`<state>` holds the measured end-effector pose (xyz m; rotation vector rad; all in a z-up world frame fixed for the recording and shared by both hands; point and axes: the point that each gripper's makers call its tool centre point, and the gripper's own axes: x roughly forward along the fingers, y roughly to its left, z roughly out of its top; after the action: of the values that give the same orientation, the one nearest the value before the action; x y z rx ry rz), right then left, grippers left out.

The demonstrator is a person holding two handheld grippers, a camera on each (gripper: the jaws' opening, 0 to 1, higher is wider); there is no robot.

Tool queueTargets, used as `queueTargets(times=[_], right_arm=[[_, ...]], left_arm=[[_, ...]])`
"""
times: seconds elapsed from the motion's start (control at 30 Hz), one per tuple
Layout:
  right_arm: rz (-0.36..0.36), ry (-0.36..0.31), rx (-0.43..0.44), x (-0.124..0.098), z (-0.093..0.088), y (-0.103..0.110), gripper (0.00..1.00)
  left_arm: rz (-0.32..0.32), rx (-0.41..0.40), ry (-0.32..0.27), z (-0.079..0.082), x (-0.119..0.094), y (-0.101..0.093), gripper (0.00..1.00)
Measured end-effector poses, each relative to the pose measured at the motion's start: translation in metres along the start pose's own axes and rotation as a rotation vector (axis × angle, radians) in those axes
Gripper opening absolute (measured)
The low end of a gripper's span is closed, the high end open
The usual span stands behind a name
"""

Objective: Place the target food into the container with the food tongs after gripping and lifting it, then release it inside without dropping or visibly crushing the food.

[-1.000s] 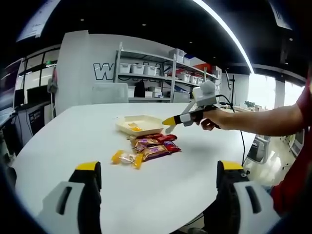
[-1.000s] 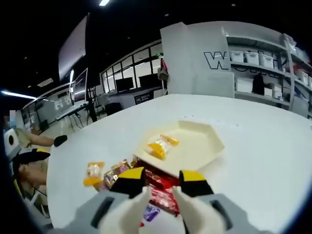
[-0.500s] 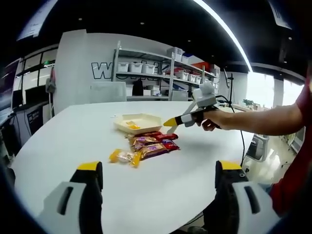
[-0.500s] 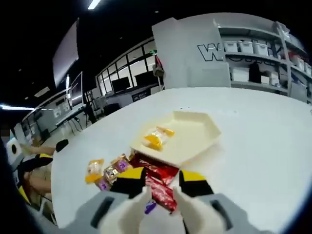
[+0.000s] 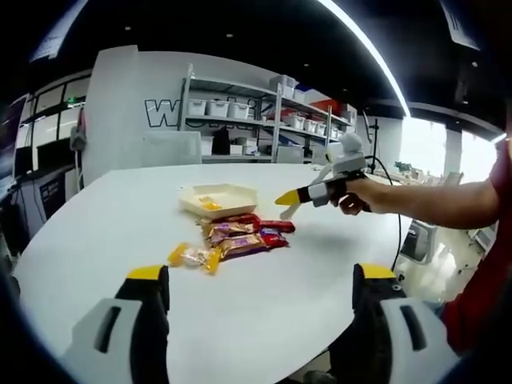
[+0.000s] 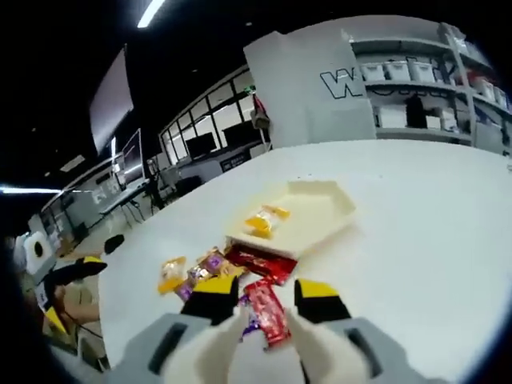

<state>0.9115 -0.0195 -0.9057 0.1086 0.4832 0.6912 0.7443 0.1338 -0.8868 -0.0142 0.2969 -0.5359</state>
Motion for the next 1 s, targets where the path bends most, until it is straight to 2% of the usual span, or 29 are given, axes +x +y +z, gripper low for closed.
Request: queueTargets(times=[0.07, 0.13, 0.33, 0.4, 0.47, 0.53, 0.57, 0.6, 0.77, 1.0], right_arm=[[0.011, 0.000, -0.068, 0.006, 0.003, 0.000, 0.23], [0.023, 0.027, -0.108, 0.013, -0.001, 0.003, 0.23], [0.029, 0.076, -0.180, 0.023, -0.014, 0.007, 0.24], [0.019, 0.069, -0.217, 0.024, -0.013, 0.006, 0.24], [0.011, 0.075, -0.215, 0.025, -0.014, 0.002, 0.24], [0.008, 0.116, -0.206, 0.026, -0.024, -0.001, 0.24], [0.021, 0.074, -0.238, 0.026, -0.018, 0.001, 0.24], [0.010, 0.093, -0.212, 0.025, -0.021, 0.000, 0.23], [0.003, 0.090, -0.200, 0.026, -0.020, -0.002, 0.20], [-0.037, 0.113, -0.229, 0.028, -0.019, -0.002, 0.18]], left_arm=[[0.001, 0.003, 0.001, 0.001, 0.000, -0.001, 0.93], [0.003, 0.009, -0.003, 0.002, -0.001, -0.001, 0.92], [0.015, 0.005, -0.003, 0.001, -0.006, 0.002, 0.93], [0.016, 0.005, 0.001, -0.001, -0.007, 0.004, 0.92], [0.021, 0.004, 0.008, -0.002, -0.009, 0.005, 0.93], [0.022, 0.002, 0.012, -0.003, -0.009, 0.006, 0.93], [0.022, 0.001, 0.012, -0.003, -0.010, 0.007, 0.93], [0.022, 0.002, 0.011, -0.003, -0.010, 0.007, 0.92], [0.021, 0.009, 0.011, -0.002, -0.007, 0.008, 0.92], [0.021, 0.006, 0.007, -0.002, -0.005, 0.007, 0.92]])
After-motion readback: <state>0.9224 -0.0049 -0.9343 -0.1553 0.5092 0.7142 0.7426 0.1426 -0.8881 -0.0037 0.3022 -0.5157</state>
